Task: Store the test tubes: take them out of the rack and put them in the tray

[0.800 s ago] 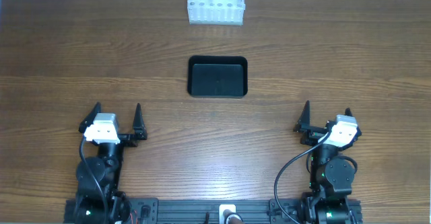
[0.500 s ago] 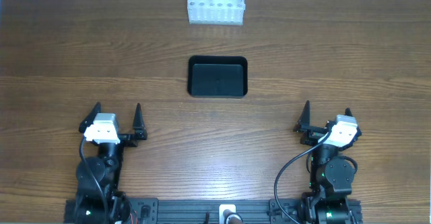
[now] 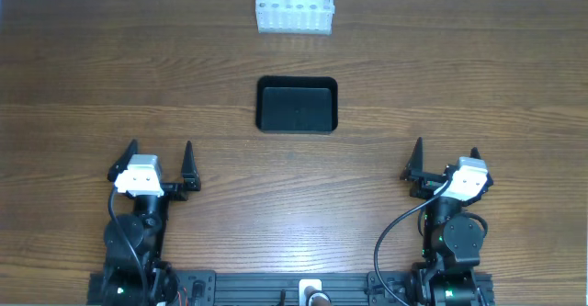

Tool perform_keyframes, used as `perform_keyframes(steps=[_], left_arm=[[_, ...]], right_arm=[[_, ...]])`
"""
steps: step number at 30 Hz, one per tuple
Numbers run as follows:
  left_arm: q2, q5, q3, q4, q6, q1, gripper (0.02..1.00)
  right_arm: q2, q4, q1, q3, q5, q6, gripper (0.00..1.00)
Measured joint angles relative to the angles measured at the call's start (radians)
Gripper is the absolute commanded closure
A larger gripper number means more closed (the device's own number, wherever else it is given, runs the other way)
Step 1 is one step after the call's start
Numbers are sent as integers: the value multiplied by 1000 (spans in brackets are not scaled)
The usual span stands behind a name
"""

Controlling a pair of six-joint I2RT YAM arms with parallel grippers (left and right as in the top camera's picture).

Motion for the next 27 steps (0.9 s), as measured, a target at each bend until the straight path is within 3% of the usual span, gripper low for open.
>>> perform_keyframes(steps=[5,9,17,27], left_arm=[[2,13,0,16,0,0,18],[68,25,0,167,0,0,18],[505,69,11,660,0,0,18],[1046,83,323,743,0,-47,20]], right_arm=[[0,0,0,0,0,0,9],[0,0,0,0,0,0,9],[0,0,0,0,0,0,7],[0,0,0,0,0,0,9]])
